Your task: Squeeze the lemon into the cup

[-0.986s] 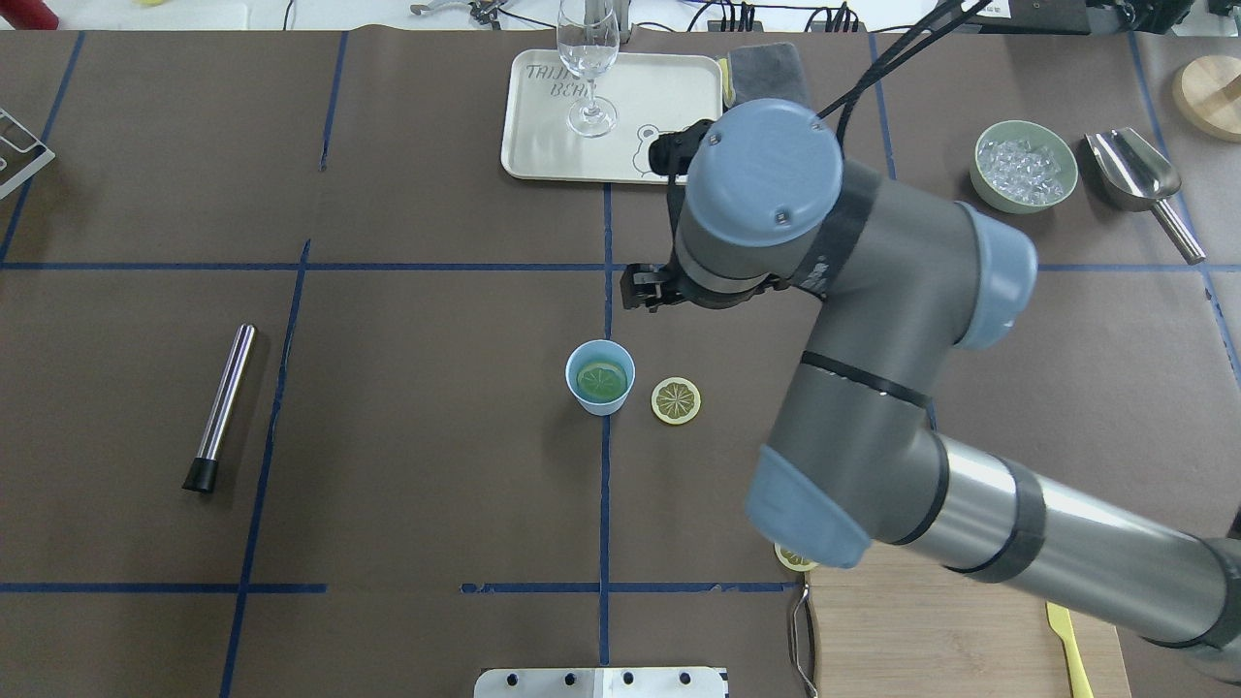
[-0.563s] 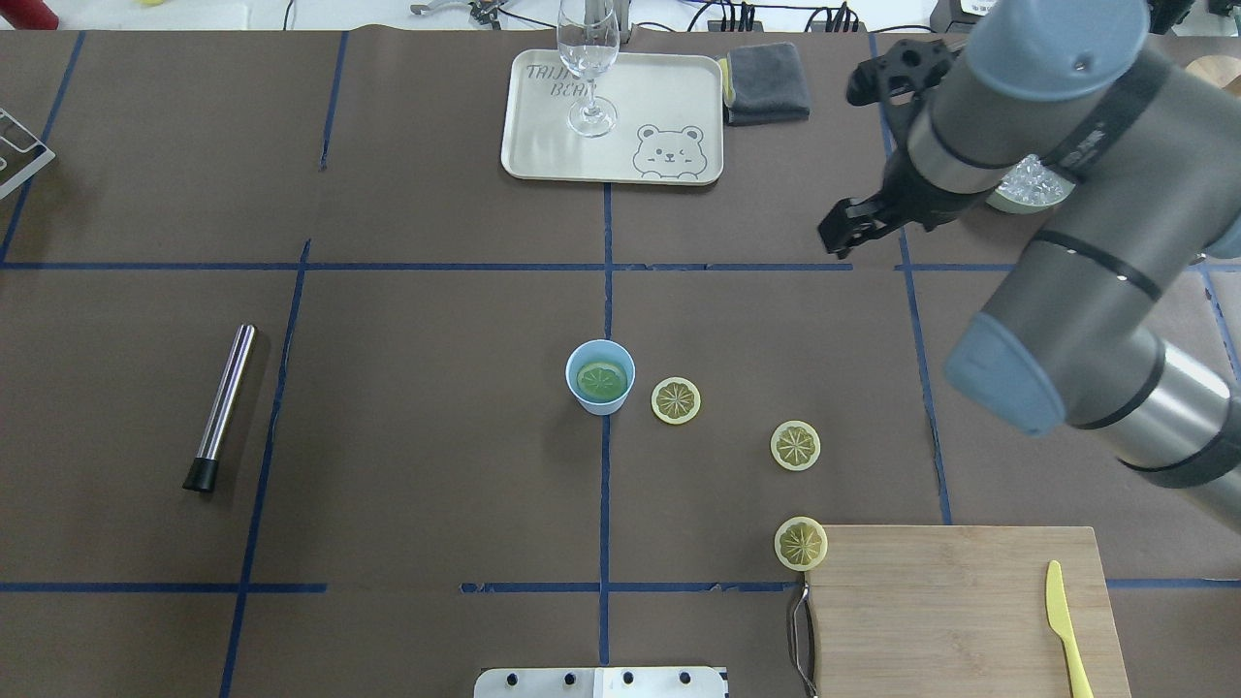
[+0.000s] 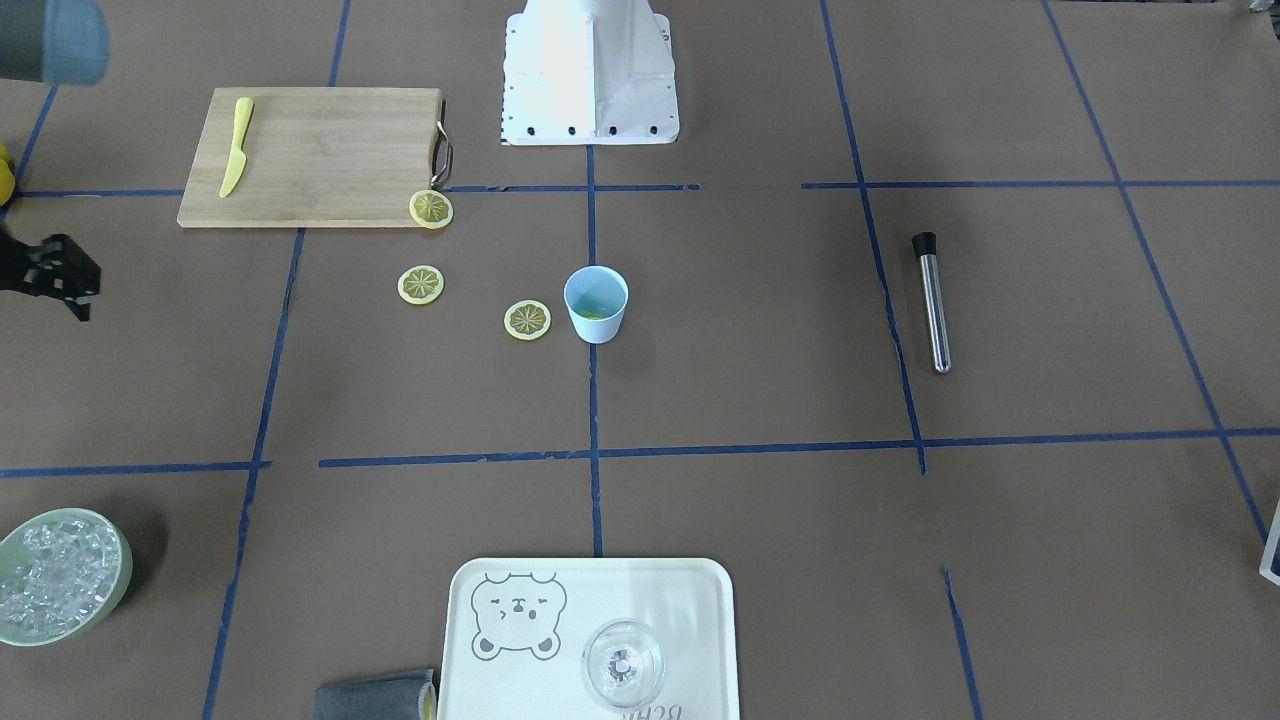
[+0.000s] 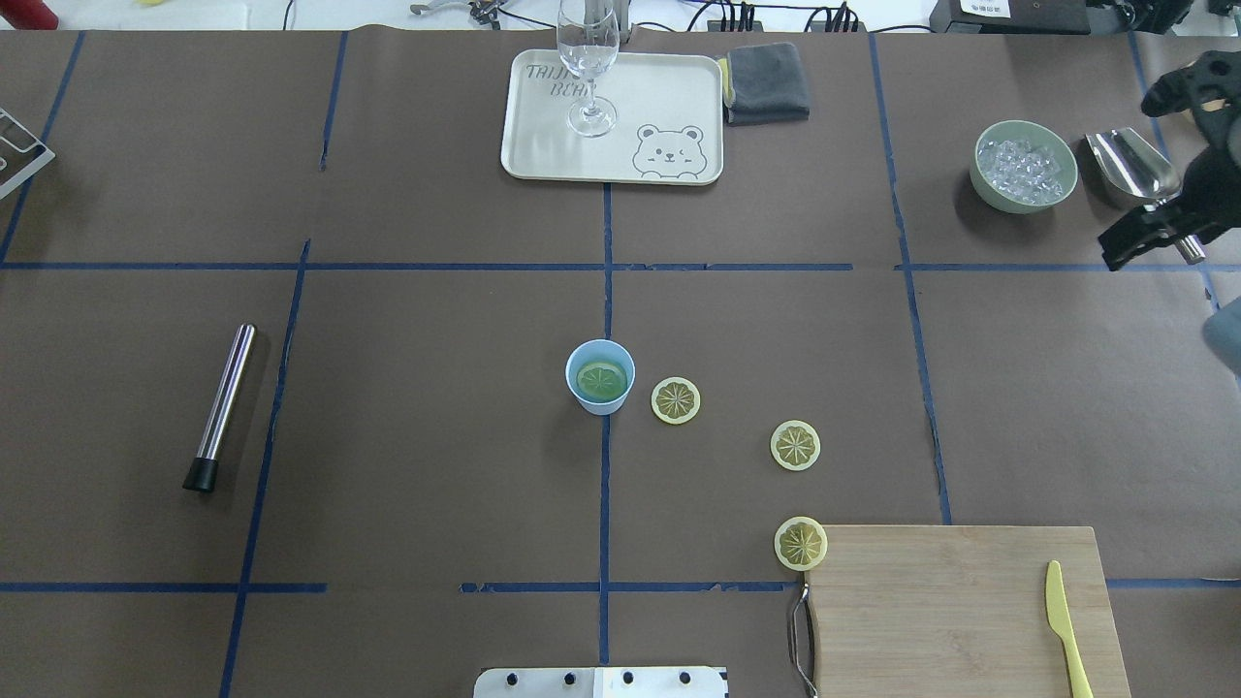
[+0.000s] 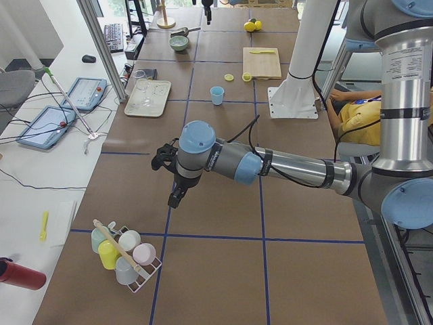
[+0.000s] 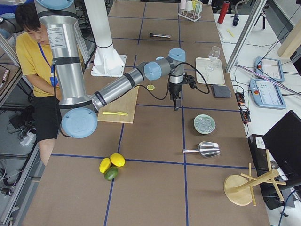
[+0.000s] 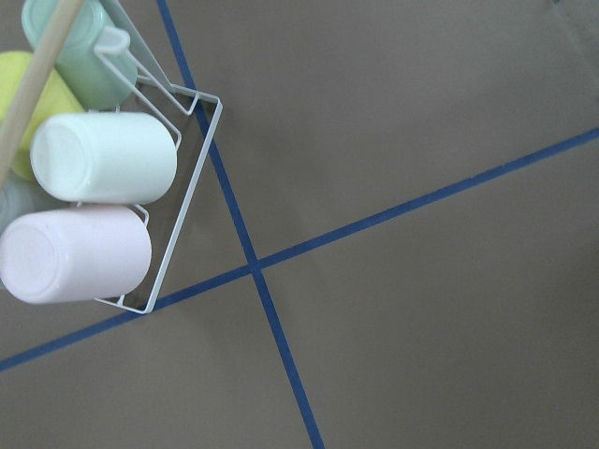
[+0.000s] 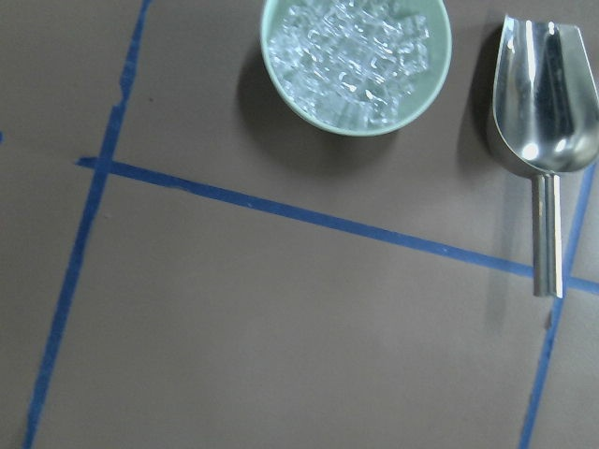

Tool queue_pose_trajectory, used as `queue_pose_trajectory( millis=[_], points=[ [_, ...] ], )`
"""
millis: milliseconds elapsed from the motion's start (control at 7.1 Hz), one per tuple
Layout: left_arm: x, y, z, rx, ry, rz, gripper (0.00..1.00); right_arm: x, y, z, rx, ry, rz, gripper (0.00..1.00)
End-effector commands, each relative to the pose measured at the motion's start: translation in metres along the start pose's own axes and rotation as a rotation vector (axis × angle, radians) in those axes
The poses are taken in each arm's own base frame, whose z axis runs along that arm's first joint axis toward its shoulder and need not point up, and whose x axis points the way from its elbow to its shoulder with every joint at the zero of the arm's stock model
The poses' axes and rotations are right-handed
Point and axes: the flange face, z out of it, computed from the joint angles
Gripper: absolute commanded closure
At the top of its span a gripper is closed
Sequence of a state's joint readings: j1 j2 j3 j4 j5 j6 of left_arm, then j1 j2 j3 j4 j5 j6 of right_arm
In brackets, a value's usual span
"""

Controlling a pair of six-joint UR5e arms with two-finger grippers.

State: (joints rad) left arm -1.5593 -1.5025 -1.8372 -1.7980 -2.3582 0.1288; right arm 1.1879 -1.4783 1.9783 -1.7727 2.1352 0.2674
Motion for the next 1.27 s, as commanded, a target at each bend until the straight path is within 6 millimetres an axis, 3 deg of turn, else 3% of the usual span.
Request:
queue_pose_trajectory(
  millis=[0,141,282,423,563,704,845,986,1127],
  points=[
    [0.019,-0.028,-0.015,0.173,-0.011,0.179,0.0,0.085,0.047,-0.009,-0.016,-0.096,0.081,0.0],
    [0.026,-0.051,-0.008,0.277,-0.002,0.295,0.0,0.09,0.049,-0.009,-0.017,-0.095,0.08,0.0],
    [0.04,-0.061,-0.002,0.284,0.034,0.198,0.0,0.091,0.049,-0.008,-0.018,-0.095,0.08,0.0],
    [0.069,-0.071,0.017,0.261,0.092,0.083,0.0,0.093,0.052,-0.006,-0.024,-0.095,0.083,0.0],
    [0.092,-0.073,0.041,0.251,0.103,0.112,0.0,0.095,0.057,-0.003,-0.031,-0.091,0.087,0.0],
    [0.133,-0.08,0.052,0.266,0.082,0.106,0.0,0.095,0.057,-0.003,-0.03,-0.091,0.086,0.0],
    [0.17,-0.077,0.082,0.2,0.153,0.032,0.0,0.098,0.061,-0.001,-0.035,-0.089,0.09,0.0],
    [0.194,-0.068,0.108,0.141,0.178,-0.044,0.0,0.101,0.063,-0.001,-0.035,-0.087,0.081,0.0],
    [0.195,-0.047,0.121,0.112,0.152,-0.059,0.0,0.105,0.066,-0.002,-0.032,-0.085,0.087,0.0]
  ],
)
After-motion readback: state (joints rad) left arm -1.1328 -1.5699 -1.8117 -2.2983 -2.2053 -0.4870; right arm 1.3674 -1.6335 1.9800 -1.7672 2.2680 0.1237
